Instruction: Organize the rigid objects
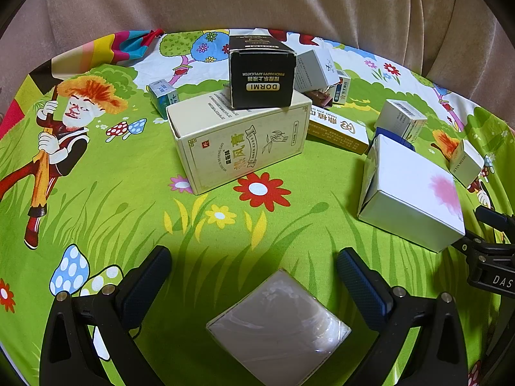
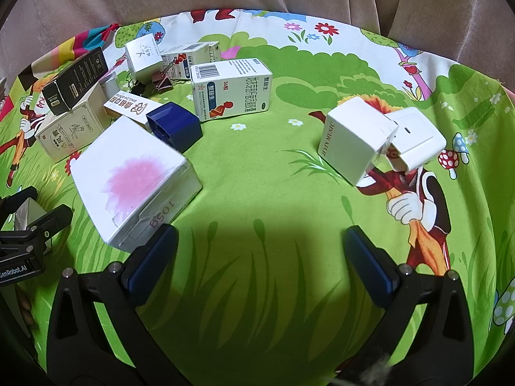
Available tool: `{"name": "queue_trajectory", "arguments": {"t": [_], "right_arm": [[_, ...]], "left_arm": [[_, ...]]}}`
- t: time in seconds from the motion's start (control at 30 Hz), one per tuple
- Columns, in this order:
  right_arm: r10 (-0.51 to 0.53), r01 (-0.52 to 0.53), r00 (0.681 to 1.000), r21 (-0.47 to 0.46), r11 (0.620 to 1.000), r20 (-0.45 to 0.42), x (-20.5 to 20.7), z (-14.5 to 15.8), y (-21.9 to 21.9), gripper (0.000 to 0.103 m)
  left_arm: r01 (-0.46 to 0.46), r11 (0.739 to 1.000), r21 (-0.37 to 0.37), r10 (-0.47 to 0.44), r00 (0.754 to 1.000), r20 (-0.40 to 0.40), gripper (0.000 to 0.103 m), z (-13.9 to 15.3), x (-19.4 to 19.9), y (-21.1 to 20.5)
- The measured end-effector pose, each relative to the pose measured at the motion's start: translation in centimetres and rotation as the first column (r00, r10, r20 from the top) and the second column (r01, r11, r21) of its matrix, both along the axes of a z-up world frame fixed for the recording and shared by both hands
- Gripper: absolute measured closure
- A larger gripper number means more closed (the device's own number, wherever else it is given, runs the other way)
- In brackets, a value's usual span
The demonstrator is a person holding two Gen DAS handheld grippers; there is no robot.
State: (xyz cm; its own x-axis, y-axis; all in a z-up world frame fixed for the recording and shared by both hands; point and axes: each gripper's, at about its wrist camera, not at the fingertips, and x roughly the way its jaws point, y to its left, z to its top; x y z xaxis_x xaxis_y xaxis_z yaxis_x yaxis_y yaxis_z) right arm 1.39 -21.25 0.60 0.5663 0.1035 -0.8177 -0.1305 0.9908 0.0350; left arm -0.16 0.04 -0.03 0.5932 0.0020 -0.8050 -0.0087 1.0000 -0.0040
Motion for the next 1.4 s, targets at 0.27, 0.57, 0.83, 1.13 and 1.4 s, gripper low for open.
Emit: {"name": "queue_trajectory", "arguments": {"t": [0.27, 0.57, 0.83, 1.13, 1.4], "right_arm": [[0.000, 0.000, 1.000, -0.001, 1.000, 0.000, 0.0, 0.0, 0.0, 0.000], [0.000, 0.000, 1.000, -0.001, 1.000, 0.000, 0.0, 0.0, 0.0, 0.000], [-0.001, 0.001, 1.000, -0.001, 1.000, 0.000, 0.0, 0.1, 0.0, 0.000], [0.061, -0.060, 0.998, 0.003, 0.998, -0.011, -0.4, 0.1, 0.0, 0.000], [0.404, -0.404, 0.915, 0.004, 0.915, -0.004, -1.3, 0.2, 2.2, 0.000]], "left_arm": [[0.000, 1.000, 0.000, 0.000, 1.000, 0.000, 0.000, 0.0, 0.0, 0.0], [0.000, 1.000, 0.000, 0.000, 1.000, 0.000, 0.000, 0.0, 0.0, 0.0], [0.000, 1.000, 0.000, 0.000, 1.000, 0.000, 0.000, 0.0, 0.0, 0.0], [0.000, 1.000, 0.000, 0.000, 1.000, 0.000, 0.000, 0.0, 0.0, 0.0], [0.000, 1.000, 0.000, 0.000, 1.000, 0.000, 0.000, 0.0, 0.0, 0.0]]}}
